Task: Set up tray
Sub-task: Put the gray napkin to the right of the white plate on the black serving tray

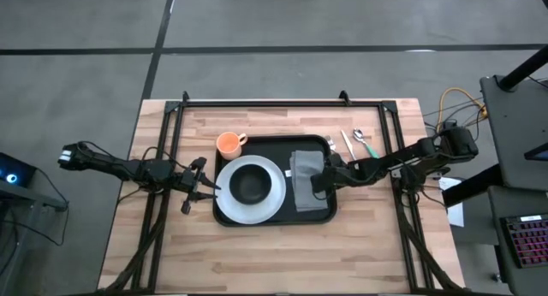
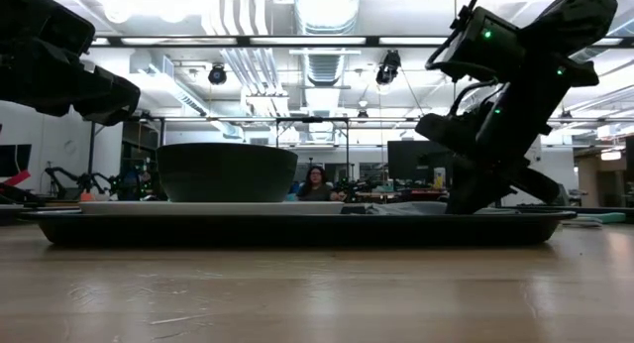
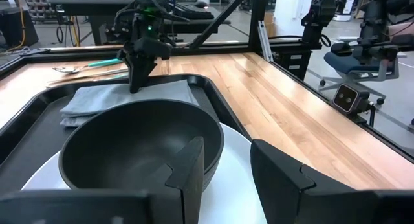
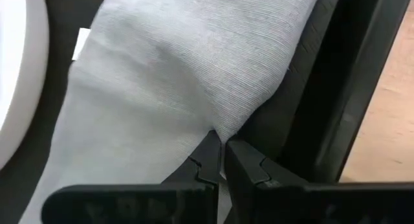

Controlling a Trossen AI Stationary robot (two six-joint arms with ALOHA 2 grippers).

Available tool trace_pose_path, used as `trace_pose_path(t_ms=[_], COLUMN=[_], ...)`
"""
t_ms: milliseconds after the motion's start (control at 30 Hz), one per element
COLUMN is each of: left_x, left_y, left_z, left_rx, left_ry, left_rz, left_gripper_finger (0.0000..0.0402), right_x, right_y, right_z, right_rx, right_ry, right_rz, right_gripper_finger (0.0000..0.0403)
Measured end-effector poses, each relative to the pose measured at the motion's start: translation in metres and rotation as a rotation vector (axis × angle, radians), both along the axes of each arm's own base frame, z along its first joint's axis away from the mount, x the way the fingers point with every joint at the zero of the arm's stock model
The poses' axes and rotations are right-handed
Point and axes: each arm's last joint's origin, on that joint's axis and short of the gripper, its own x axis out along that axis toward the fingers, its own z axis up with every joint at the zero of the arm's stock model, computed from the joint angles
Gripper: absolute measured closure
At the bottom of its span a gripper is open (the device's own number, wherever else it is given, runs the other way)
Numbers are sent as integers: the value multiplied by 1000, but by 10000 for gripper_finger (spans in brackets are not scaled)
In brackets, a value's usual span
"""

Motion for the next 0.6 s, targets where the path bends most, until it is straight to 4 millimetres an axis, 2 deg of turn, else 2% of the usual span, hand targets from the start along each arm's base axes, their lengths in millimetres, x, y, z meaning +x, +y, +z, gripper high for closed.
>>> trace_pose_path(t_ms=[267,600], left_x=[0,0], left_y=[0,0], left_z=[0,0], left_rx=[0,0], left_ry=[0,0], left_rz=[0,0], left_gripper_finger=[293,293], right_x=[-1,-1], right_y=[0,1], right_z=[11,11], right_rx=[7,-6], right_ry=[-52,-35], right_rz=[4,65], right_gripper_finger=[394,394])
